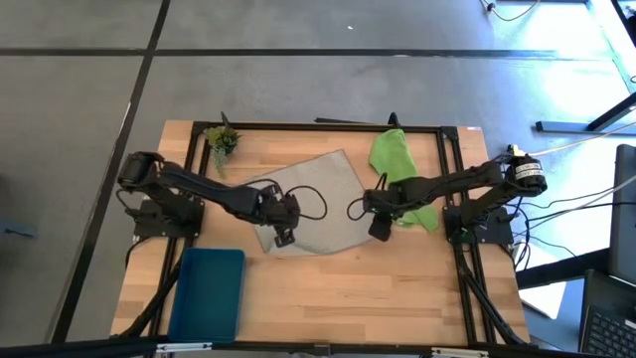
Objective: Roll microfiber towels into tight, uniform cylinder then place into a basket
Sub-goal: Roll the gray towel
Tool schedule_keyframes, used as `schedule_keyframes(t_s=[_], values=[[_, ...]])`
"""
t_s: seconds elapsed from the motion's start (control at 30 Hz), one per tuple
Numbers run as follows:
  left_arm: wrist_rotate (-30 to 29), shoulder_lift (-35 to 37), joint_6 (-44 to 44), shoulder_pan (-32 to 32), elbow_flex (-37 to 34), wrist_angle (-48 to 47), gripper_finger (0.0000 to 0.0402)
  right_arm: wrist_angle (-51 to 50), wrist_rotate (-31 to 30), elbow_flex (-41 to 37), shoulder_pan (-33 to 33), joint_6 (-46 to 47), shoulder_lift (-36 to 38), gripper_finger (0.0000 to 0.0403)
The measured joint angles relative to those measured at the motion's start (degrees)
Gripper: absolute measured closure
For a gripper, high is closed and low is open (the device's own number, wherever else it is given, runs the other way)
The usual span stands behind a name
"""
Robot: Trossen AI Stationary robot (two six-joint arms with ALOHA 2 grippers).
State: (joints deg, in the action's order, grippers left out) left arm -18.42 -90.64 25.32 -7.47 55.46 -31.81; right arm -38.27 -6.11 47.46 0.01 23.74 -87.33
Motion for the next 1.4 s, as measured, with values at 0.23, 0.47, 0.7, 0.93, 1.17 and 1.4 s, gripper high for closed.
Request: schedule_keyframes(t_s=[0.23,0.47,0.7,0.93,1.17,1.4], values=[[-3.4,2.8,0.4,-3.0,0.0,-0.4,0.0401,-2.1,-3.6,5.5,2.9,-3.7,0.0,0.0238],[-4.6,3.0,6.0,-10.2,0.1,-0.6,0.0401,-0.3,-14.6,9.2,7.7,-7.5,0.1,0.0238],[-5.9,3.1,10.6,-18.1,0.1,-0.6,0.0402,2.4,-19.7,9.3,11.4,-12.2,0.1,0.0237],[-6.1,3.1,14.6,-21.0,0.1,-0.3,0.0395,4.2,-19.8,9.3,12.3,-14.3,0.1,0.0237],[-6.3,3.1,15.1,-19.4,0.2,-0.3,0.0341,4.8,-19.8,9.3,12.2,-15.8,0.1,0.0238],[-6.5,2.9,14.8,-18.0,0.2,-1.8,0.0301,4.9,-19.8,9.3,12.2,-17.2,0.1,0.0238]])
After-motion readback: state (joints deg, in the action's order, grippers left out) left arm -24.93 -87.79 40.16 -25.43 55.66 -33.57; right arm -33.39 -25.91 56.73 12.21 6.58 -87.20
